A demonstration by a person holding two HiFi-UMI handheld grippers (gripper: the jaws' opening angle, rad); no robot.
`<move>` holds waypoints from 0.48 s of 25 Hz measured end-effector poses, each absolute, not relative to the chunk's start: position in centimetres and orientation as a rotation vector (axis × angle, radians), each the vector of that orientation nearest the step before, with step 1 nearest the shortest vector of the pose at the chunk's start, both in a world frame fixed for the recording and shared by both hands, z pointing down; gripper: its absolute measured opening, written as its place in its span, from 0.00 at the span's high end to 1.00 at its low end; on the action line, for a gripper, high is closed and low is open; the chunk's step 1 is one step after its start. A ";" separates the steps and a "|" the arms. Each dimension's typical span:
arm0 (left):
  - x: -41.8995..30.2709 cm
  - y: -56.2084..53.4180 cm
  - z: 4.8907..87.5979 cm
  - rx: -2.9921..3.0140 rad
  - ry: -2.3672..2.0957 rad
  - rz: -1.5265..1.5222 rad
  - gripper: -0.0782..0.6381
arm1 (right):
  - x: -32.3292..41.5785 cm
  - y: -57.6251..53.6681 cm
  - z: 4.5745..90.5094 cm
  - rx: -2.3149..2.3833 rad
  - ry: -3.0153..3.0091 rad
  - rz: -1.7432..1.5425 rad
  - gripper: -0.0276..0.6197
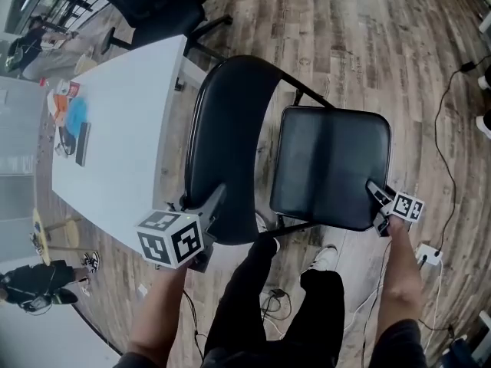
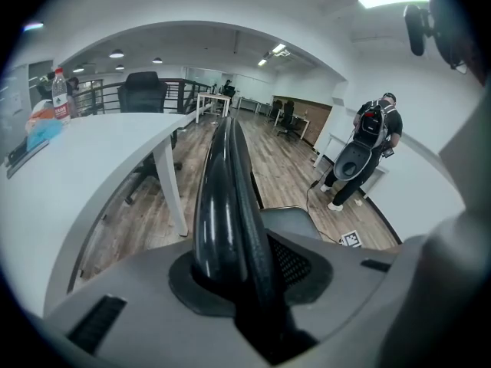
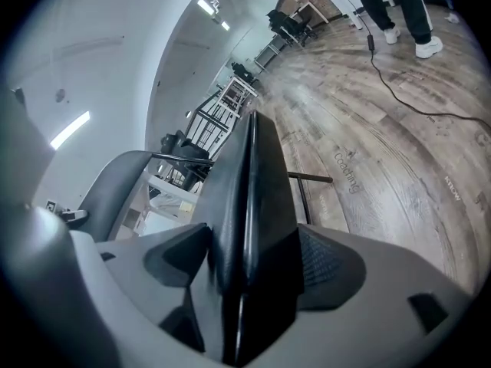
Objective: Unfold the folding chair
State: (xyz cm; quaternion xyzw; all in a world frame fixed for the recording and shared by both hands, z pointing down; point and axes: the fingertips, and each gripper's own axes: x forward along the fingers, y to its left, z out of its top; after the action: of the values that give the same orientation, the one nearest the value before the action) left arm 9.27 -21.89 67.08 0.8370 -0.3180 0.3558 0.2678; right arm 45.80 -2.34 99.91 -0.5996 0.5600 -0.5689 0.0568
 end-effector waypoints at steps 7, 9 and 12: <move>10.8 -21.1 68.7 2.258 -0.861 0.972 0.75 | 46.9 -1.5 103.3 -1.752 1.695 -1.704 0.41; 10.4 -21.3 69.2 2.252 -0.862 0.965 0.74 | 47.1 -1.1 103.8 -1.780 1.687 -1.715 0.41; 10.5 -21.3 69.5 2.260 -0.851 0.952 0.74 | 47.3 -0.8 104.1 -1.772 1.689 -1.709 0.41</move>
State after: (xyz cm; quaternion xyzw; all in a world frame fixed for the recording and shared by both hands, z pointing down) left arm 10.47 -21.27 69.51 0.8384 -0.3158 0.3531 0.2694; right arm 47.29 -0.85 104.14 -0.5919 0.5639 -0.5706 0.0780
